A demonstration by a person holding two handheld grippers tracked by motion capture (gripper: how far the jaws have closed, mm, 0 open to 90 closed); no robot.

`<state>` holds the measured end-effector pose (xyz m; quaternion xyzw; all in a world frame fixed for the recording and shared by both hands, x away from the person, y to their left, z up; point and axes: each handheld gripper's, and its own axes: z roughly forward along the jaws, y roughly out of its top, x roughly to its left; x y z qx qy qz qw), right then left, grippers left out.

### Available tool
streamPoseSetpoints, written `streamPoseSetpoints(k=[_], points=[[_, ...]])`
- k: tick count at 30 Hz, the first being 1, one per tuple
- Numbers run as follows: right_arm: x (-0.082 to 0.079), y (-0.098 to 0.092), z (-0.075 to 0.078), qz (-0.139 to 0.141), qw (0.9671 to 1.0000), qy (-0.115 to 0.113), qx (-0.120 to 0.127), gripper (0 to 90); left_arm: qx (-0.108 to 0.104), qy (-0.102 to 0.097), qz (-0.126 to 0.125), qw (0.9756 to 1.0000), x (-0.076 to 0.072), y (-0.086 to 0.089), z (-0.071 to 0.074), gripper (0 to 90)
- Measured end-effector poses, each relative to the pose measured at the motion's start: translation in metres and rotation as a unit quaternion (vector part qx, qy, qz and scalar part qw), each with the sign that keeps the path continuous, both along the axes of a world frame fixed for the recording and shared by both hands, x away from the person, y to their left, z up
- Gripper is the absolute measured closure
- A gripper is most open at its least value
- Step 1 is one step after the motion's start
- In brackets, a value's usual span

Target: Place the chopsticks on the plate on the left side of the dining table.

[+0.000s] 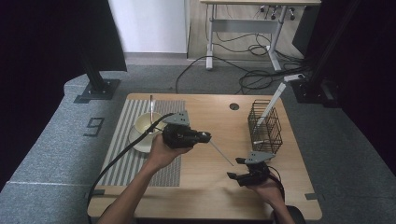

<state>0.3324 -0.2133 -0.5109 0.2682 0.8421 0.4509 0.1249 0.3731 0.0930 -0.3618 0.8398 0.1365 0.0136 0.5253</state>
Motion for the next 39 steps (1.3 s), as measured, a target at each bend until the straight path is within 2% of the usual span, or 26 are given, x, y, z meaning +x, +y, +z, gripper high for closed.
streamPoseSetpoints(k=[8, 18, 23, 24, 26, 30, 32, 36, 39], points=[[0.010, 0.014, 0.008, 0.023, 0.9996, -0.003, 0.019, 46.3, 0.009, 0.013, -0.012, 0.9998, 0.000, -0.005, -0.008, 83.4], [0.010, 0.022, 0.015, 0.072, 0.9966, -0.016, 0.038, 79.1, 0.009, 0.025, -0.023, 0.9994, 0.001, -0.006, -0.010, 83.4], [0.006, 0.022, 0.017, 0.089, 0.9951, -0.030, 0.031, 83.6, 0.001, 0.036, -0.024, 0.9991, 0.005, -0.003, -0.010, 83.1], [0.005, 0.022, 0.017, 0.094, 0.9946, -0.033, 0.030, 84.5, 0.002, 0.026, -0.013, 0.9996, 0.005, -0.002, -0.010, 81.6], [0.003, 0.023, 0.018, 0.102, 0.9937, -0.033, 0.033, 85.2, 0.007, 0.007, -0.001, 1.0000, 0.006, -0.001, -0.010, 74.5], [0.003, 0.025, 0.017, 0.101, 0.9944, -0.023, 0.020, 85.3, 0.000, -0.016, 0.049, 0.9986, 0.008, 0.003, -0.008, 44.7], [0.003, 0.025, 0.014, 0.099, 0.9949, -0.017, 0.010, 85.3, 0.000, -0.020, 0.067, 0.9975, 0.009, 0.005, -0.009, 31.7], [0.002, 0.027, 0.013, 0.103, 0.9946, -0.012, 0.001, 85.3, 0.004, -0.018, 0.088, 0.9959, 0.012, 0.007, -0.016, 24.8], [0.001, 0.028, 0.015, 0.108, 0.9941, -0.008, -0.002, 85.3, 0.012, -0.019, 0.095, 0.9952, 0.014, 0.008, -0.022, 24.3]])
